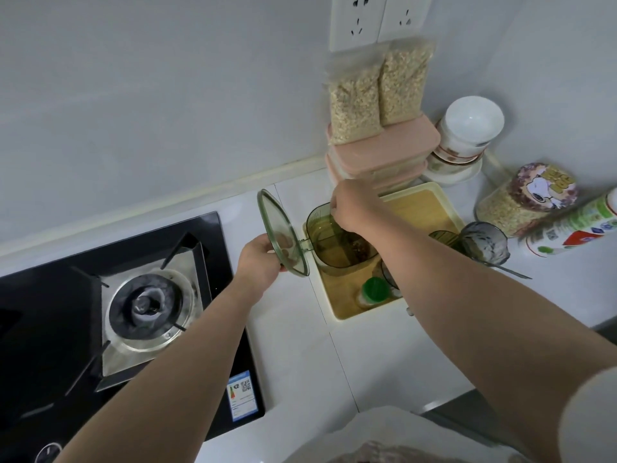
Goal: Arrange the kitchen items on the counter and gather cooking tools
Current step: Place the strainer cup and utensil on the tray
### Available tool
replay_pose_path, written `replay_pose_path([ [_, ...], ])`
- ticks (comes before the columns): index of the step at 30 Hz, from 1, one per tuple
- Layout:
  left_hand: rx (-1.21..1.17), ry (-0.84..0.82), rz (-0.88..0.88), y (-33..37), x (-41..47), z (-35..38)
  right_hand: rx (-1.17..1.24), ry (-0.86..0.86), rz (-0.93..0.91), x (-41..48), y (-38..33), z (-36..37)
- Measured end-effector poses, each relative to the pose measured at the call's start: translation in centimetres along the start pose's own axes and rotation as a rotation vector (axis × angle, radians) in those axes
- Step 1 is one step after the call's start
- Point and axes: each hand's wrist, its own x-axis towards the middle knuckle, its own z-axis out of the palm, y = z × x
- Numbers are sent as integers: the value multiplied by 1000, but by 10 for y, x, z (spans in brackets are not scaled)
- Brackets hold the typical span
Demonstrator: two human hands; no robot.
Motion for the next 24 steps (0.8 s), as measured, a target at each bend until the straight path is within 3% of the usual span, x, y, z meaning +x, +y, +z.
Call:
replay_pose_path([
  [5,20,-3,-6,1,1,1,157,-62,-6,3,11,12],
  [12,41,68,-43,-14,9,0,271,75,-15,-11,21,9],
  [15,375,101,-47,-31,1,-3,295,129,-15,-25,25,3],
  [19,896,-122,33,-58,-25,2,289,197,-32,-48,29,-3],
  [24,1185,-356,158,-91,-63,20,270,251,-68,-81,33,-7],
])
